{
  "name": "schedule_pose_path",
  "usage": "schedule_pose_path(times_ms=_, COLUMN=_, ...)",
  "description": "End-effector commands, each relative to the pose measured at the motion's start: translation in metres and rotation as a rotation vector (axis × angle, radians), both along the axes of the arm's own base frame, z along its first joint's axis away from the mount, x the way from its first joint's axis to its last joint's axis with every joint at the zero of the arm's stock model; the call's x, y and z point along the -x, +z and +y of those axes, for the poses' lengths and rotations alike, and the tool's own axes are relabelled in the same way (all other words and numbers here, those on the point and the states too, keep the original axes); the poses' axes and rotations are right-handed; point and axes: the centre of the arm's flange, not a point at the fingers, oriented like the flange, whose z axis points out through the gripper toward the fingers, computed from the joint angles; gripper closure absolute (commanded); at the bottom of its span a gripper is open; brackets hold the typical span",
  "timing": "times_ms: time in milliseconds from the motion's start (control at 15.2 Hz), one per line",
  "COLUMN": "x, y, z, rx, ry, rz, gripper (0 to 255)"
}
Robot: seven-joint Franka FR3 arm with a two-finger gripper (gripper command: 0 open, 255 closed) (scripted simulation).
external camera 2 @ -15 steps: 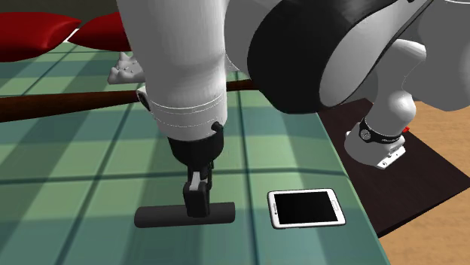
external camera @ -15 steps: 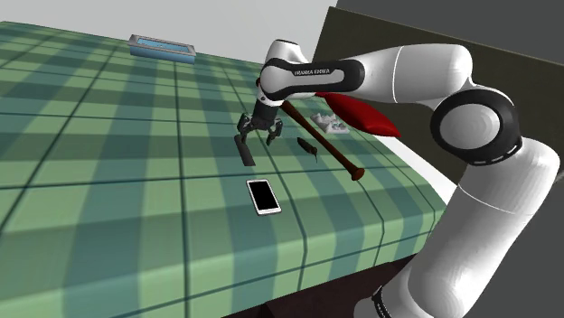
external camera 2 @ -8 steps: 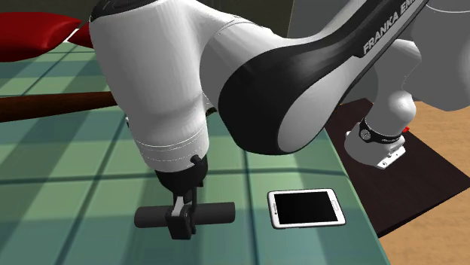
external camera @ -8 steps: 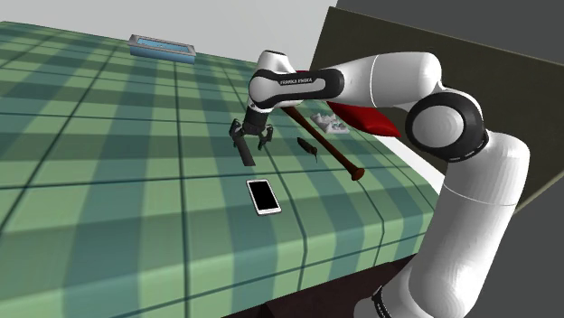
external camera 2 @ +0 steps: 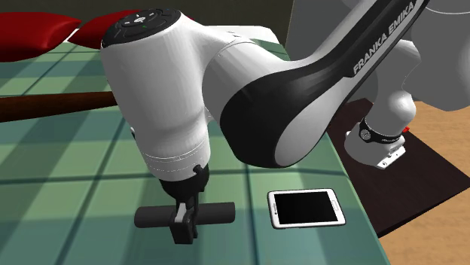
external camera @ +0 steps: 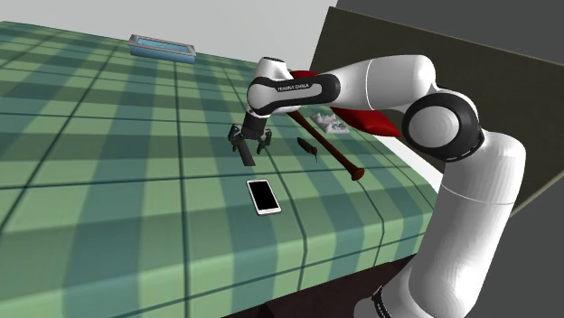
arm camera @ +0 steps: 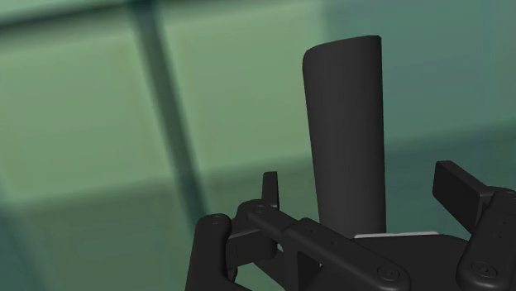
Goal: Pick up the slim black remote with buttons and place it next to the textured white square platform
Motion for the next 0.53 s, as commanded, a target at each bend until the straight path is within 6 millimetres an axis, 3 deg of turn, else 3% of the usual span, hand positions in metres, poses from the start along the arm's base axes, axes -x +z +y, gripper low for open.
schedule_pose_path(times_ms=0, x=0.0, y=-0.0001, z=0.0, rx=0.0, ry=0.0, rz=0.0, gripper=0)
schedule_pose_path(times_ms=66, x=0.0, y=0.0, z=0.0, rx=0.0, ry=0.0, rz=0.0, gripper=0)
schedule_pose_path(times_ms=132, x=0.0, y=0.0, z=0.0, rx=0.0, ry=0.0, rz=0.0, gripper=255)
schedule_pose_path(times_ms=462, x=0.0004, y=0.0004, z=-0.0005, rx=0.0, ry=0.0, rz=0.0, gripper=255)
